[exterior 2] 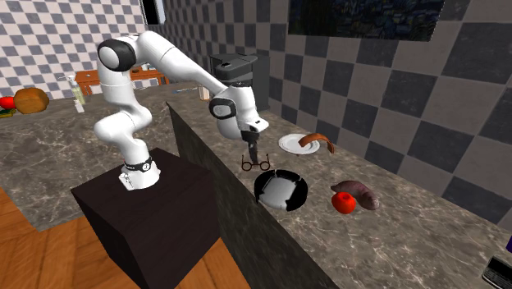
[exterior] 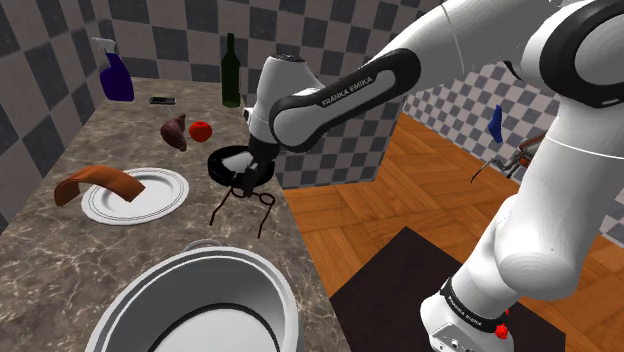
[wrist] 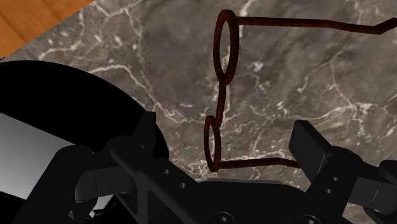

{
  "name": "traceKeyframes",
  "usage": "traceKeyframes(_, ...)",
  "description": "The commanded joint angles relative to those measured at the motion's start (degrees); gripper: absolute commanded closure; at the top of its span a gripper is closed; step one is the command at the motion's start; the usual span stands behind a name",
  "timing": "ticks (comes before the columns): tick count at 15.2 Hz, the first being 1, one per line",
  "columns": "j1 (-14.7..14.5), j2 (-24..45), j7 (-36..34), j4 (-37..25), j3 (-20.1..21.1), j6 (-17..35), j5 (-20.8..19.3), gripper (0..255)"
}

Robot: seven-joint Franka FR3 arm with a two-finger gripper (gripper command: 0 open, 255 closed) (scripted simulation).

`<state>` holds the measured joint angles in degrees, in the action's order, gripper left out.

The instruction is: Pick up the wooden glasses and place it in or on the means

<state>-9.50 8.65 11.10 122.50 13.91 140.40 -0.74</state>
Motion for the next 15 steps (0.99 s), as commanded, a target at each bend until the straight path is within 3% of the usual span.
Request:
traceKeyframes(1,-0.2,1.4,-0.2,-0.2,0.0,1.2,-0.5,0)
traceKeyframes(6,-0.6,4.9,-1.1,-0.1,-0.4,4.7,-1.9,0)
traceKeyframes(14,-0.6,4.9,-1.1,-0.1,-0.4,4.7,-1.9,0)
traceKeyframes(15,-0.6,4.9,-1.1,-0.1,-0.4,4.7,-1.9,255)
